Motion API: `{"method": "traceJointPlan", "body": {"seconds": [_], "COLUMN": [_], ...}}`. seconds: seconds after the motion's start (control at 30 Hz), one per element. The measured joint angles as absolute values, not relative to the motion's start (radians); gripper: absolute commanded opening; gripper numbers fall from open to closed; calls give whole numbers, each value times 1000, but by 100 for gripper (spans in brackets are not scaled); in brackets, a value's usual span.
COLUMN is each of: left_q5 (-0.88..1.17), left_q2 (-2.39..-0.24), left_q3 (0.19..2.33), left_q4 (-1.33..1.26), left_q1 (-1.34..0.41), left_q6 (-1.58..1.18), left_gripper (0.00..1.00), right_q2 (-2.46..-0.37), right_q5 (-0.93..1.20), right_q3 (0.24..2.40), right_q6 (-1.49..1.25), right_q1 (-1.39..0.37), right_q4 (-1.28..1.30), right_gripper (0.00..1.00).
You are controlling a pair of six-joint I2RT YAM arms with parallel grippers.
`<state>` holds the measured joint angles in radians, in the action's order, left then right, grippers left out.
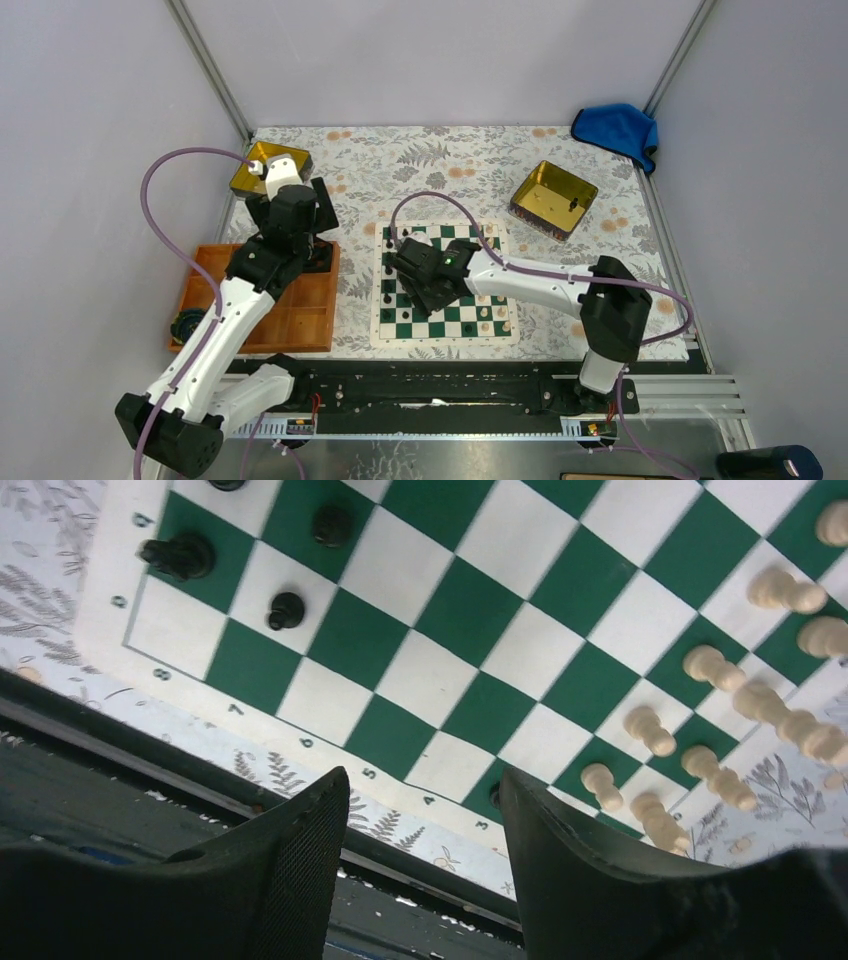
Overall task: Set up the chess pieces on the board
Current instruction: Move the chess piece to the chessboard.
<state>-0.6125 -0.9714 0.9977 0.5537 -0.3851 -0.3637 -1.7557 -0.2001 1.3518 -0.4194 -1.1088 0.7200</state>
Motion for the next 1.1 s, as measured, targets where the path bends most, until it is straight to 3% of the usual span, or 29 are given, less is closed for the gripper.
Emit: {"method": "traceJointPlan", "body": {"seconds": [0.57, 1.1], "left_q5": [-601, -592], "left_q2": [-1005, -1020], "left_q3": [998, 998], "left_q4": [553, 553], "left_q1": [-385, -385], "left_q6": [-364, -364], "left_gripper": [99, 99], "right_q2": [-1620, -1619], "right_q5": [-252, -218], "right_q3": [1097, 1012], "right_q6": [-575, -601], "right_q1": [-1059, -1044], "right_q4": [720, 652], "right_gripper": [61, 42]}}
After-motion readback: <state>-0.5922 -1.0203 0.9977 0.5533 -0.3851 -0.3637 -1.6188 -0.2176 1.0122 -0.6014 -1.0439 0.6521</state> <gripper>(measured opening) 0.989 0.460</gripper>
